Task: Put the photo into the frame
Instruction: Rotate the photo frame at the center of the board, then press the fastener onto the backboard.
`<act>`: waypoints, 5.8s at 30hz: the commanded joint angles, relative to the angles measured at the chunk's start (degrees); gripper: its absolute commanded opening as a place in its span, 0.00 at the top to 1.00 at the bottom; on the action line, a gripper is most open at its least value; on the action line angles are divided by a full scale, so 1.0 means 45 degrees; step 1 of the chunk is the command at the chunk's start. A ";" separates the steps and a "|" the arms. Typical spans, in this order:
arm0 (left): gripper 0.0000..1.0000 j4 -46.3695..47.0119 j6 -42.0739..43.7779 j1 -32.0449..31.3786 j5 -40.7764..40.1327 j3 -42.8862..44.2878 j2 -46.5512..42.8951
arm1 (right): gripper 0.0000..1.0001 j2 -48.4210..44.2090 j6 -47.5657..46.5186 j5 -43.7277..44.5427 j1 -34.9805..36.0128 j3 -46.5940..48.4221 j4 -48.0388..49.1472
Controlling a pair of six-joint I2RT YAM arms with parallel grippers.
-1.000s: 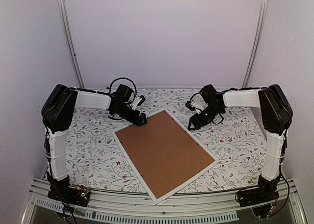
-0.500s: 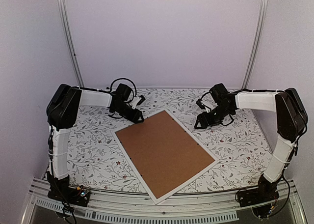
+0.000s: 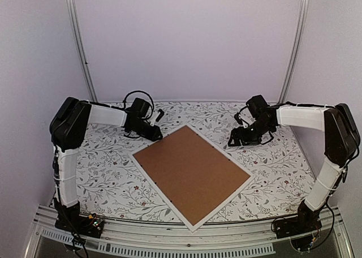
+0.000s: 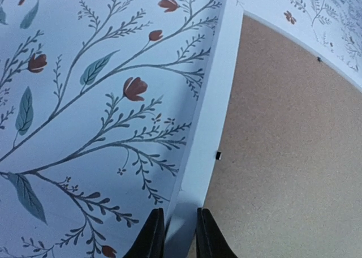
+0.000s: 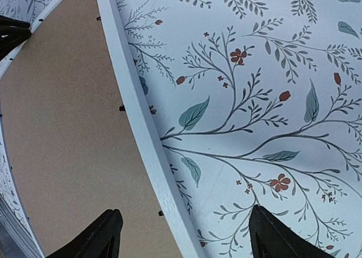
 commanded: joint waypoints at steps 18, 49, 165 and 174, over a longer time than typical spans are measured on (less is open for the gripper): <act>0.90 0.1794 -0.5584 0.0454 -0.1688 -0.6705 -0.3183 | 0.02 -0.1328 0.2508 0.1894 -0.0178 -0.1388 -0.0599; 0.30 0.0745 -0.8073 -0.4047 -0.3855 -1.1559 -1.0695 | 0.14 -0.2305 0.1901 0.2926 -0.1110 -0.2758 -0.0028; 0.37 0.2936 -0.6247 -0.2660 -0.1812 -0.8401 -0.6722 | 0.27 -0.1569 0.2693 0.2678 0.0483 -0.2731 -0.0241; 0.31 0.2142 -0.6050 -0.2619 -0.2279 -0.8242 -0.7055 | 0.43 -0.2128 0.2441 0.2050 -0.0119 -0.3826 0.0463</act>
